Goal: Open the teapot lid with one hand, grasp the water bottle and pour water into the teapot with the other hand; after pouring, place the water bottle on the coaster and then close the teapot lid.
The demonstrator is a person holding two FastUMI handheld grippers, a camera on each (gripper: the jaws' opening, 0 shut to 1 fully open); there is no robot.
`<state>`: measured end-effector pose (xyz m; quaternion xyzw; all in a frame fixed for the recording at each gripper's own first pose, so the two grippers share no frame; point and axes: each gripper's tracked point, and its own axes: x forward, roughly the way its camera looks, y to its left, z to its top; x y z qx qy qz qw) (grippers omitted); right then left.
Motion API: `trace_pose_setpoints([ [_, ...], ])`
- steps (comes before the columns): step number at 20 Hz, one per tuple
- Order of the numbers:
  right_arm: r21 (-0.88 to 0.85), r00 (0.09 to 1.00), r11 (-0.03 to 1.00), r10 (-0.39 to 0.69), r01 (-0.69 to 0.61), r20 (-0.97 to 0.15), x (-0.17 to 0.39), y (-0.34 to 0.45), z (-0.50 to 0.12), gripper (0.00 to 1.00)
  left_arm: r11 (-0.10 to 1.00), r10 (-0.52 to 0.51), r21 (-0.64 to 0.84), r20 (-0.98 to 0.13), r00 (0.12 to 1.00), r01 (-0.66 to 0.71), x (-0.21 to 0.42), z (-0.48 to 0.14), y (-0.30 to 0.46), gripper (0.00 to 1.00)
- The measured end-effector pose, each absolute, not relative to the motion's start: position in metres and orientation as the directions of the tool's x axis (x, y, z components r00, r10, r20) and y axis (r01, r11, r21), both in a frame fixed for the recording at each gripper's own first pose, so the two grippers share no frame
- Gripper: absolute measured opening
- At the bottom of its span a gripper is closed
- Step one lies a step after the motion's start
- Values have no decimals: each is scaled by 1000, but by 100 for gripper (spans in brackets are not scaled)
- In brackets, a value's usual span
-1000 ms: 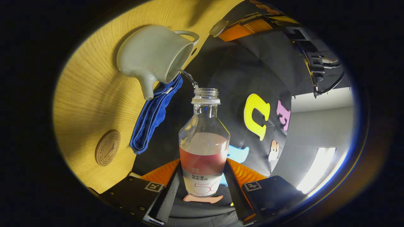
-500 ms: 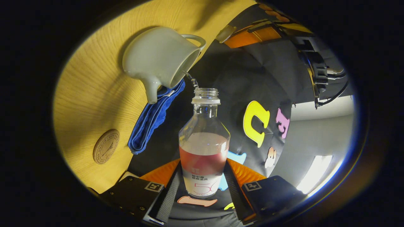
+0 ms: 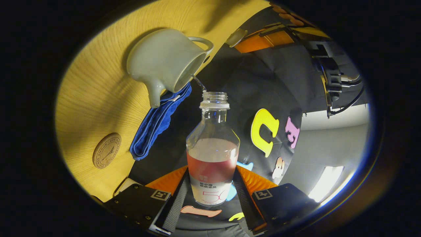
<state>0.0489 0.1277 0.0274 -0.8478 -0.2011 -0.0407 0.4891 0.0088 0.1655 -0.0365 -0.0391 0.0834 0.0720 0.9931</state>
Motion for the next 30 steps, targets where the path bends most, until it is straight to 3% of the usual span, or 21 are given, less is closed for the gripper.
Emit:
trace_pose_setpoints([
  [4, -843, 924, -403, 286, 357, 255, 52, 124, 27, 77, 986, 140, -67, -168, 976, -153, 9, -36, 166, 11],
  [7, -923, 945, -266, 248, 277, 212, 55, 113, 17, 77, 985, 146, -70, -161, 976, -159, 9, -35, 167, 11],
  [10, -984, 964, -50, 214, 172, 158, 55, 109, 3, 77, 985, 147, -70, -162, 976, -160, 9, -36, 166, 11],
  [13, -973, 977, 229, 198, 29, 76, 56, 110, -10, 77, 985, 144, -72, -163, 976, -157, 8, -35, 166, 11],
  [17, -741, 978, 653, 205, -157, -26, 61, 111, -13, 77, 986, 140, -73, -156, 978, -153, 9, -34, 164, 11],
  [19, -582, 974, 786, 220, -208, -51, 70, 108, -8, 77, 986, 138, -73, -156, 978, -151, 8, -34, 164, 11],
  [24, -309, 974, 924, 210, -225, -82, 99, 91, -26, 77, 986, 137, -70, -150, 979, -149, 9, -32, 163, 11],
  [30, -74, 967, 974, 202, -215, -155, 118, 75, -53, 77, 986, 140, -64, -154, 978, -151, 10, -34, 162, 10],
])
